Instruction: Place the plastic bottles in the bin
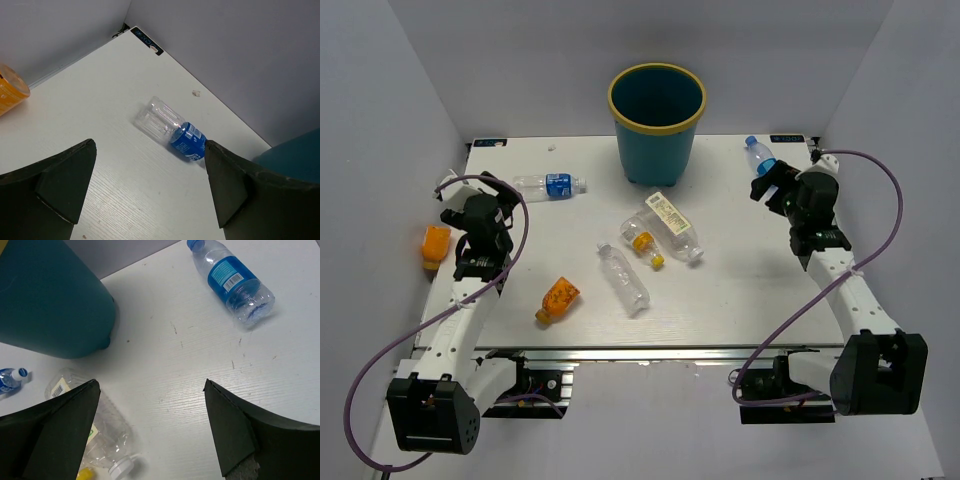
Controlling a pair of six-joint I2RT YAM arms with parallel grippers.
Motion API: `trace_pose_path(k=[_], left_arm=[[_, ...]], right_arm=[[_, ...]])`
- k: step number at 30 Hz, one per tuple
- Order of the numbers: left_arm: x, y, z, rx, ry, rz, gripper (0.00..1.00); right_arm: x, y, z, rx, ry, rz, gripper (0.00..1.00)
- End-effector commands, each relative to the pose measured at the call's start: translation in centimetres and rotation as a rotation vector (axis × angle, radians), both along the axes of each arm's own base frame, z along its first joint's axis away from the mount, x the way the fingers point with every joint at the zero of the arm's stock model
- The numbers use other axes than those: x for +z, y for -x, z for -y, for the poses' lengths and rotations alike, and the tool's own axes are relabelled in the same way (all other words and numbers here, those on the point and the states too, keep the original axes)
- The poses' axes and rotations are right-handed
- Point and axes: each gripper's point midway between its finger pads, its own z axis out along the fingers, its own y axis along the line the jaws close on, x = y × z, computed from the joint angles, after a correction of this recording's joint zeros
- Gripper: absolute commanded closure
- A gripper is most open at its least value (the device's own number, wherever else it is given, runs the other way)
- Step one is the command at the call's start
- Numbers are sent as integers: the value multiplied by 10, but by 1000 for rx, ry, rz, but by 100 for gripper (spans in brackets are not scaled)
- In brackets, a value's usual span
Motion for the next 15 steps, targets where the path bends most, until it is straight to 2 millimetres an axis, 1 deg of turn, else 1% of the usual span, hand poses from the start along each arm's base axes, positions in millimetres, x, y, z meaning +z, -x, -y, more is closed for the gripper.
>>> trace_pose_path(k=[1, 3, 4, 5, 6, 7, 8, 9, 10, 11, 12, 14, 15], left_arm=[[3, -2, 3, -16, 1, 10, 2], [2, -1, 1, -4, -1, 2, 2], [2, 0, 1, -1, -3, 2, 2], [2, 0, 1, -1, -3, 2, 2], [0, 0, 1, -4, -3, 2, 2], [0, -1, 2, -8, -4, 1, 2], [-2, -2, 2, -12, -4, -3, 2], [-2, -2, 3, -14, -6, -7, 2], [-4, -3, 2, -15, -10, -16, 2], [-6, -2, 1, -9, -13, -25, 2], [-6, -2, 2, -9, -13, -28, 2], [-6, -2, 1, -10, -18, -32, 2], [-5, -1, 1, -10, -20, -28, 2]], right_arm=[[9, -7, 3, -3, 26, 35, 11], [12, -13, 5, 31, 112, 69, 11], [3, -18, 4, 48, 143, 49, 11], [-2, -22, 4, 88, 221, 38, 11], [12, -32, 1, 128, 259, 55, 11], [-7, -44, 2, 155, 307, -8, 11], [-9, -53, 4, 175, 355, -27, 11], [5, -67, 13, 174, 463, -31, 11], [-24, -80, 20, 178, 511, -126, 11], [-27, -89, 29, 156, 561, -159, 11], [-35, -105, 47, 105, 641, -217, 11], [-43, -119, 56, 112, 710, -241, 11], [-52, -131, 62, 130, 735, -262, 11]])
